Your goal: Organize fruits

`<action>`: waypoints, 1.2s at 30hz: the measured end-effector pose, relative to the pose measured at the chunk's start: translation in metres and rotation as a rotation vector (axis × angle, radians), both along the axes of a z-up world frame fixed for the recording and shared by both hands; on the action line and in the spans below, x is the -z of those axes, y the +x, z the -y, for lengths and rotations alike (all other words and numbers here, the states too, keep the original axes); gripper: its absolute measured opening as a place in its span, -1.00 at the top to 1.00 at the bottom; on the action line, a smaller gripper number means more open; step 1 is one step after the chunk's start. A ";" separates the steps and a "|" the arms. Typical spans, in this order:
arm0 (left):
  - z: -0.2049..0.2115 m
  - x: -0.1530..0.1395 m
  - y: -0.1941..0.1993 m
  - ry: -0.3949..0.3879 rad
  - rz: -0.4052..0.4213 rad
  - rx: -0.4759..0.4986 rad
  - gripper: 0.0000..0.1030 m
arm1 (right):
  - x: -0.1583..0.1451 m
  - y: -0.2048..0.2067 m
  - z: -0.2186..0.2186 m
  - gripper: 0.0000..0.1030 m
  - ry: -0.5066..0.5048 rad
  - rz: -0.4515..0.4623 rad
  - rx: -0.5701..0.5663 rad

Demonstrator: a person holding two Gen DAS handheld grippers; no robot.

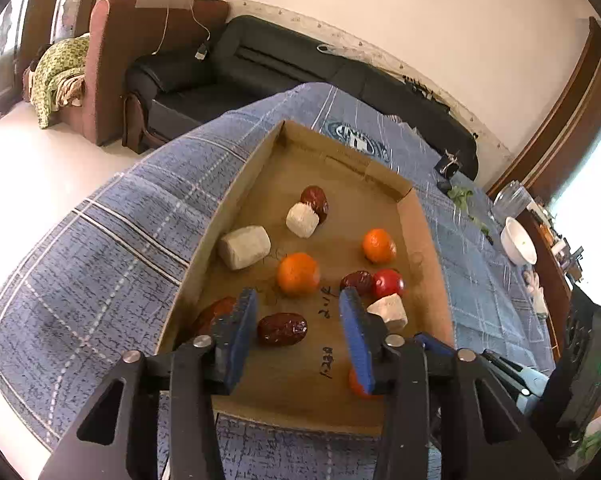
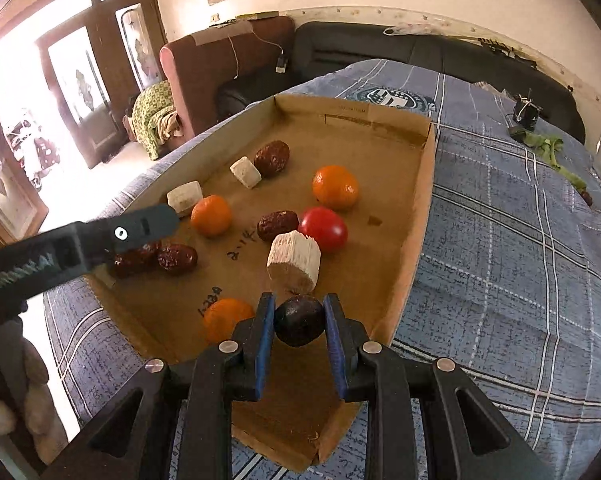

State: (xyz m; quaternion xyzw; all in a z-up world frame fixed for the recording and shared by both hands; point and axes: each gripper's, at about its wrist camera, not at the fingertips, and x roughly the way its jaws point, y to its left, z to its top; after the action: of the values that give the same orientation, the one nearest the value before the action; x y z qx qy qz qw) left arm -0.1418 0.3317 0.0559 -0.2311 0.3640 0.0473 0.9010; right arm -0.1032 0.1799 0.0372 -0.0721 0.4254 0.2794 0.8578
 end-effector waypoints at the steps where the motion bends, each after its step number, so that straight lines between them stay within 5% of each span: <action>1: 0.000 -0.003 -0.001 0.001 0.006 -0.003 0.06 | -0.001 -0.001 0.000 0.36 0.005 0.002 -0.001; 18: 0.047 -0.043 -0.014 0.255 0.032 -0.045 -0.44 | -0.044 -0.030 0.046 -0.16 0.125 0.107 0.075; 36: 0.104 -0.050 -0.007 0.402 0.009 -0.019 -0.57 | -0.046 -0.044 0.106 -0.35 0.176 0.122 0.175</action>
State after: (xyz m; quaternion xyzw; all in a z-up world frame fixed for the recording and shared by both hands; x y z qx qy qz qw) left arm -0.1492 0.2274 0.1055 -0.0500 0.3411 0.1268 0.9301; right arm -0.1468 0.0739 0.0833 0.0240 0.3510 0.2349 0.9061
